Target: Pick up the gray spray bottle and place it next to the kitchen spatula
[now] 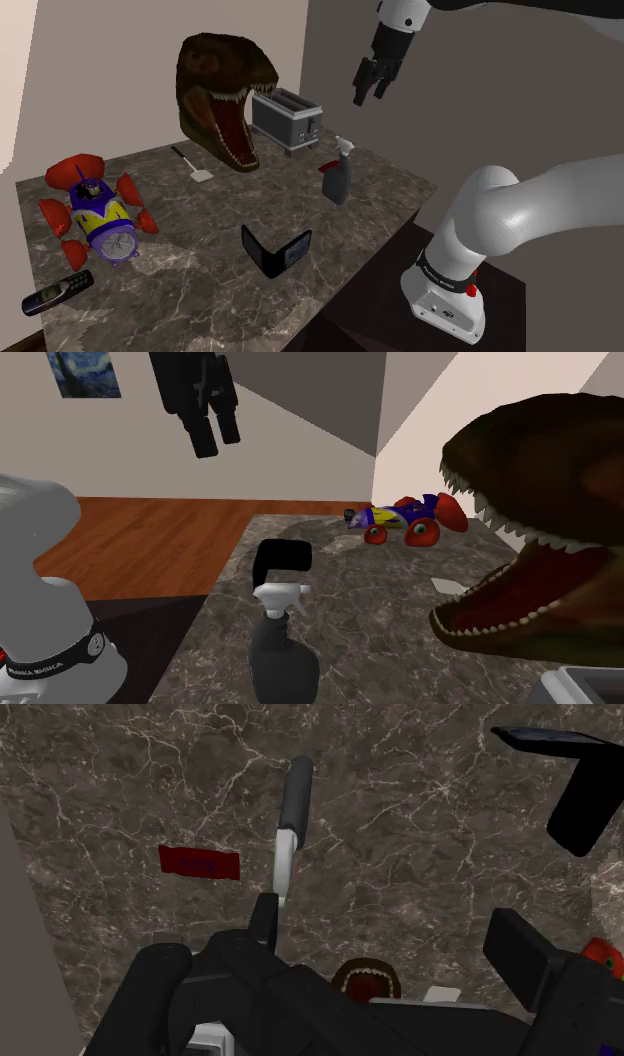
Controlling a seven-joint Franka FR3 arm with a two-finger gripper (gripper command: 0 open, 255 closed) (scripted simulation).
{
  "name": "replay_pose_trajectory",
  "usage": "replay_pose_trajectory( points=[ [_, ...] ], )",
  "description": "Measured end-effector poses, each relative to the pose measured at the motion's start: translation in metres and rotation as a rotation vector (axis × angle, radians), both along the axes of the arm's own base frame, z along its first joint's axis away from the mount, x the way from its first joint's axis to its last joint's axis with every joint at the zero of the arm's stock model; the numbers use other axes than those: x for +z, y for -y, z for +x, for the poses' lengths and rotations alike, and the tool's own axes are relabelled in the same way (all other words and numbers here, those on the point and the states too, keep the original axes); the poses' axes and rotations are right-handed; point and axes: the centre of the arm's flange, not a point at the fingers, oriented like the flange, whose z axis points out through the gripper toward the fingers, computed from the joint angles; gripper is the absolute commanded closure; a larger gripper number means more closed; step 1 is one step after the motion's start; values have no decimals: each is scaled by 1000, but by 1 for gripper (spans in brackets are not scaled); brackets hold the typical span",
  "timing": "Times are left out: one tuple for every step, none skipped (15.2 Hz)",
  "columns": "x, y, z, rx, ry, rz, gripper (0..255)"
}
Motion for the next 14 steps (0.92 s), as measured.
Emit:
replay_pose_trajectory(
  points=[
    [0, 0, 0, 0, 0, 0, 0],
    [-6, 2, 2, -5, 0, 1, 0],
    [-14, 5, 6, -12, -1, 2, 0],
    [-26, 10, 8, -21, -1, 3, 0],
    [-37, 13, 11, -31, -2, 5, 0],
    [-47, 21, 13, -41, -2, 6, 0],
    [-58, 26, 17, -51, -2, 8, 0],
    [-66, 27, 20, -61, -2, 10, 0],
    [-81, 30, 25, -71, -4, 11, 0],
    [-92, 39, 29, -82, -3, 13, 0],
    [-107, 42, 33, -92, -3, 15, 0],
    [-120, 49, 39, -102, -3, 16, 0],
    [-130, 56, 41, -112, -3, 17, 0],
    [-141, 60, 44, -121, -3, 19, 0]
  ],
)
